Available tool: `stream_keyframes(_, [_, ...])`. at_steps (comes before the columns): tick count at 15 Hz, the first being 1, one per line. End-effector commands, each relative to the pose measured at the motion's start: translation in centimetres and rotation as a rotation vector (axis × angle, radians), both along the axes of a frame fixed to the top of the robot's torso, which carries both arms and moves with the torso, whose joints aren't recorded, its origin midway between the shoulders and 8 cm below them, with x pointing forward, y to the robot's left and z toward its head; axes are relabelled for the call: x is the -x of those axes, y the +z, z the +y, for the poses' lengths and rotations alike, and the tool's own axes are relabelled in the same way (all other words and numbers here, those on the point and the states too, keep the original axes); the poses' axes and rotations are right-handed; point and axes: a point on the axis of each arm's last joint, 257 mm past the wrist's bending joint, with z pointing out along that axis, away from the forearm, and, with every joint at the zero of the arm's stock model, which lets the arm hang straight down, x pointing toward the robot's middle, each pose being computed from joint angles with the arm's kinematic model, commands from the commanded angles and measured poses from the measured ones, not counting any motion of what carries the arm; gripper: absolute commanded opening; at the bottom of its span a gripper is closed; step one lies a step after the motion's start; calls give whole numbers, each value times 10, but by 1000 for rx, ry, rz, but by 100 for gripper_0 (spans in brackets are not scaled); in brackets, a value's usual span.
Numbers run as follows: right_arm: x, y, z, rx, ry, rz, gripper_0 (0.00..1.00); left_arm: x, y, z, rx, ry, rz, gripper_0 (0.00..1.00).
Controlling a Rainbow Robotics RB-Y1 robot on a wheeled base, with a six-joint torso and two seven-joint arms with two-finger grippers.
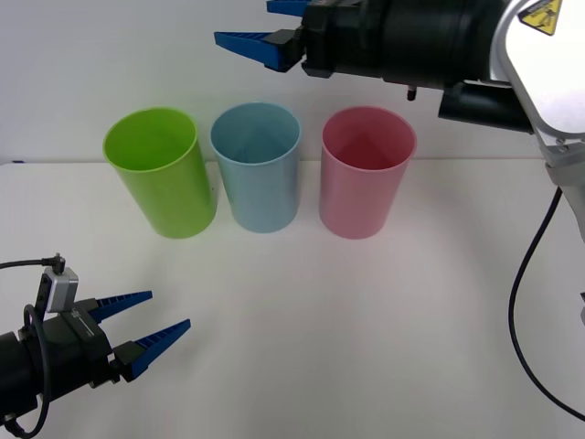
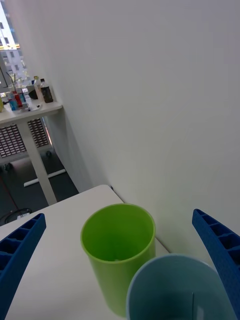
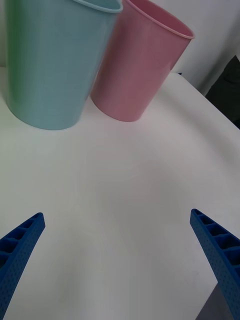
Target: Put cans in the blue bin and PET bottles in the pink bin and trash in the green bin.
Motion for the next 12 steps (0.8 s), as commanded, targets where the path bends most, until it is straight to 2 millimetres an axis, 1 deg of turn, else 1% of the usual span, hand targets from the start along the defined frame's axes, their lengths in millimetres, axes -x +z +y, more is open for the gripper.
stream_keyframes(1, [30,-22,-51,-1,-20,-11,100,0,0,0,0,0,0,100])
stream_keyframes(2, [37,-33,-66,10,-28,-25,100,0,0,0,0,0,0,100])
stream_keyframes(3, [45,-47,-85,7,-23,-23,100,0,0,0,0,0,0,100])
stream_keyframes(4, [52,-59,-98,14,-16,-30,100,0,0,0,0,0,0,100])
stream_keyframes(6, [62,-89,-126,37,-23,-47,100,0,0,0,0,0,0,100])
stream_keyframes(9, [78,-127,-155,50,-42,-73,100,0,0,0,0,0,0,100])
stream_keyframes(11, [90,-149,-171,68,-48,-83,100,0,0,0,0,0,0,100])
stream_keyframes(12, [96,-157,-178,76,-51,-89,100,0,0,0,0,0,0,100])
